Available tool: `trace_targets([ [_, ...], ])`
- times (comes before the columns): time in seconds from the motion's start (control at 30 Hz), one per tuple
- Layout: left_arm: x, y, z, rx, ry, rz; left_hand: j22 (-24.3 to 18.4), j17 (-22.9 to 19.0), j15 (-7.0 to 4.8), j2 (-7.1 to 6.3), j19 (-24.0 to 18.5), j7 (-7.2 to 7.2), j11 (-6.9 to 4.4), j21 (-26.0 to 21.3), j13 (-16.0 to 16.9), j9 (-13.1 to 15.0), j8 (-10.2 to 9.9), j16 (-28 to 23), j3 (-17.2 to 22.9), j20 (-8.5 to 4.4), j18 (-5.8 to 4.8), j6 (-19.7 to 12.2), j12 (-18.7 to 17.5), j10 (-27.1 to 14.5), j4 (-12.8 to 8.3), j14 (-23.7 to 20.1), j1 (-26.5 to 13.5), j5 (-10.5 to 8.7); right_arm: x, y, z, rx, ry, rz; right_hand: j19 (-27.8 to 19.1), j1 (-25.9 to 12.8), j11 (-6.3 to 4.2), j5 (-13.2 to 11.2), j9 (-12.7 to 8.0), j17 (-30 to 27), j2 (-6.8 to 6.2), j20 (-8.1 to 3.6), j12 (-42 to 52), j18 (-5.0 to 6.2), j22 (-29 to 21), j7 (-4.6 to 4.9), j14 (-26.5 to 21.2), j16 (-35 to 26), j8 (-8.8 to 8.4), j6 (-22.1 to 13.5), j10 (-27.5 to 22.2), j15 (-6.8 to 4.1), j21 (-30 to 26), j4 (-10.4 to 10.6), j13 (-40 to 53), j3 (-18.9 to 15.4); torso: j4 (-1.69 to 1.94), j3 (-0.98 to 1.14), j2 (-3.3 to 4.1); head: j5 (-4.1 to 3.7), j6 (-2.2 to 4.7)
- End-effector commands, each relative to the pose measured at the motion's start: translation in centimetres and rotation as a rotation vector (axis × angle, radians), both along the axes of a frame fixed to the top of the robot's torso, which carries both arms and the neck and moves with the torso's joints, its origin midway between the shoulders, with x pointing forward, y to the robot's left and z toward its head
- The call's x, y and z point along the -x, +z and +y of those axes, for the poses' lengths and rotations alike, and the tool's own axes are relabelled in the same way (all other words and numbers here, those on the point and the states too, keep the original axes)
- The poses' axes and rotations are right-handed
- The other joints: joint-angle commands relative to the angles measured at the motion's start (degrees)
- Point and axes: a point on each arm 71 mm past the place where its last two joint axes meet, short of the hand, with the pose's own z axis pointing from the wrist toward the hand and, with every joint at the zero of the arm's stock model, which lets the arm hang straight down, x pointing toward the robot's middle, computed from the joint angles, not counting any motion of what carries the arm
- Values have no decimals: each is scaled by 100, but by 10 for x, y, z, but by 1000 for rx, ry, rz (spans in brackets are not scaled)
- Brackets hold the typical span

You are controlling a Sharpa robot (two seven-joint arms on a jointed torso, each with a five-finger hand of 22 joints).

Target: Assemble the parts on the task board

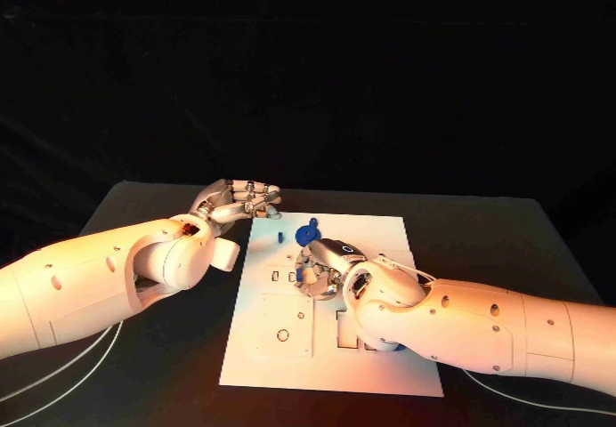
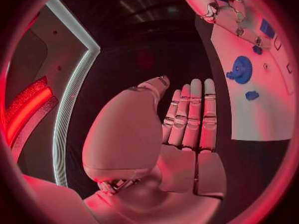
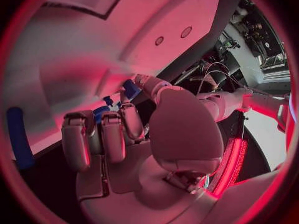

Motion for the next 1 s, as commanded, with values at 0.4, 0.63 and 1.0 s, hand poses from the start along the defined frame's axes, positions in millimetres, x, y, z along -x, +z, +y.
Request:
trace_targets([
  [0.4, -1, -3, -2, -30, -17, 28, 18, 11, 12, -3, -48, 44, 48, 53, 7, 19, 3, 73, -10, 12, 64, -95, -28, -58, 68, -28, -204, -37, 2, 11, -5, -130, 25, -75, 476, 525, 120, -174, -287, 1135, 206, 128, -29, -67, 1349, 129, 502, -30, -133, -517, -119, 157, -9, 500, 55, -1538, -5, 8, -20, -7, 22],
  [0.63, 0, -13, -5, -180, -125, 108, 26, 323, 13, 115, 166, 59, 65, 158, 296, 193, 300, 667, -621, -18, 69, -517, 487, -389, 308, 79, -1081, -30, -4, 34, -22, -275, 47, -95, 391, 957, 179, -47, -431, 1087, 274, 184, 72, -26, 1246, 190, 489, -45, -124, -687, -65, 207, -159, 1038, 96, -2210, 5, 12, -49, 0, 62],
  [1.0, -3, -21, -12, -552, -271, 223, 1169, 3415, -610, 519, 1170, -521, -543, 2185, 2283, 1190, 2295, 3942, -1273, -666, 70, -464, 3692, -358, 326, 2292, -1541, 16, -26, 73, -91, -476, -110, 14, 339, 1109, 135, 382, -448, 1059, 401, 156, 75, -2, 1185, 140, 481, -56, 38, -534, -98, 171, -255, 1012, 71, -2155, -43, 44, -157, 86, 60],
])
